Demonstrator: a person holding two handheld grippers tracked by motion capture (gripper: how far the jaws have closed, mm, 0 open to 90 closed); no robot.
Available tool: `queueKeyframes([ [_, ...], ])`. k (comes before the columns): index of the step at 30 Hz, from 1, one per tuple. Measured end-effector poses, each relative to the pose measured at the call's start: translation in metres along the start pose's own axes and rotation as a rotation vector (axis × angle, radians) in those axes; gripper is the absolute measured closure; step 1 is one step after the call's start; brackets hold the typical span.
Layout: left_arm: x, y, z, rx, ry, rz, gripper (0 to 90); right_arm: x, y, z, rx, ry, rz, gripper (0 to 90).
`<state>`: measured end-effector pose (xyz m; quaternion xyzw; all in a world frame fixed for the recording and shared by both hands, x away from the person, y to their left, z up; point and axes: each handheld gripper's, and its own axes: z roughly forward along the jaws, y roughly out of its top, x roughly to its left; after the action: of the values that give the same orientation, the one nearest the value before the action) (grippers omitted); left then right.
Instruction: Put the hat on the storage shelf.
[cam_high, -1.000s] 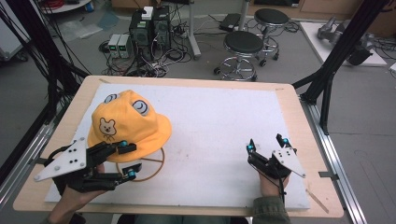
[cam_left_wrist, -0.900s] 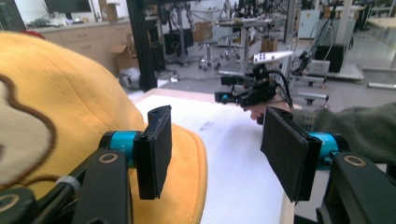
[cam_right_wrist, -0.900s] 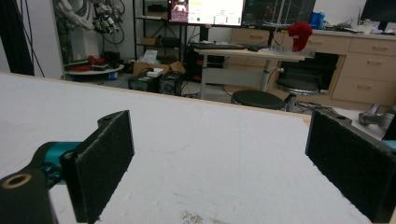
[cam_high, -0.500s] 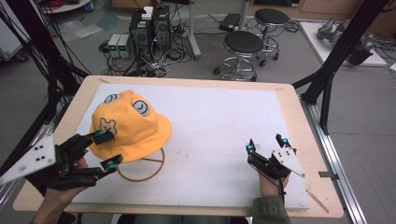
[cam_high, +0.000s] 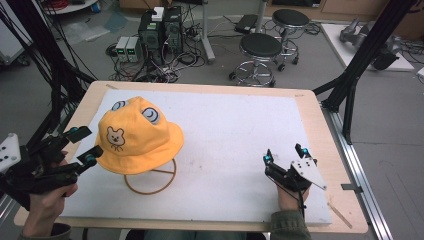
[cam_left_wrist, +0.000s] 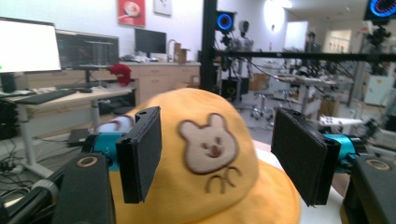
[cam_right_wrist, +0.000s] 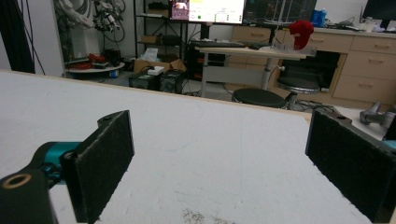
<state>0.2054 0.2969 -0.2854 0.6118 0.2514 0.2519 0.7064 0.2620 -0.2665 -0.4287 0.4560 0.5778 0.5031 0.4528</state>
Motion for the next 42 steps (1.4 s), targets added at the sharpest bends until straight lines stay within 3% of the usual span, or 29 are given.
queueKeyframes([
  [5, 0.015, -0.003, -0.010, -0.018, 0.081, -0.016, 33.4, 0.000, 0.000, 0.000, 0.002, 0.002, 0.003, 6.8],
  [9, 0.028, -0.007, -0.019, -0.049, 0.190, -0.009, 33.6, 0.000, 0.000, 0.000, 0.005, 0.002, 0.003, 6.8],
  [14, 0.046, -0.017, -0.032, -0.085, 0.313, -0.048, 33.6, 0.000, 0.000, 0.001, 0.006, 0.002, 0.004, 6.8],
  [22, 0.066, -0.048, -0.035, -0.060, 0.504, -0.040, 31.5, 0.000, 0.000, 0.000, 0.012, 0.000, 0.010, 6.8],
  [28, 0.074, -0.075, -0.026, 0.003, 0.570, -0.024, 28.2, 0.000, 0.000, 0.000, 0.007, -0.008, 0.009, 6.8],
  [37, 0.076, -0.110, -0.020, 0.031, 0.654, -0.035, 28.1, -0.002, -0.001, -0.004, 0.003, -0.016, 0.028, 6.8],
  [42, 0.073, -0.120, -0.020, 0.053, 0.687, -0.029, 28.1, -0.002, 0.000, -0.007, 0.004, -0.023, 0.044, 6.8],
])
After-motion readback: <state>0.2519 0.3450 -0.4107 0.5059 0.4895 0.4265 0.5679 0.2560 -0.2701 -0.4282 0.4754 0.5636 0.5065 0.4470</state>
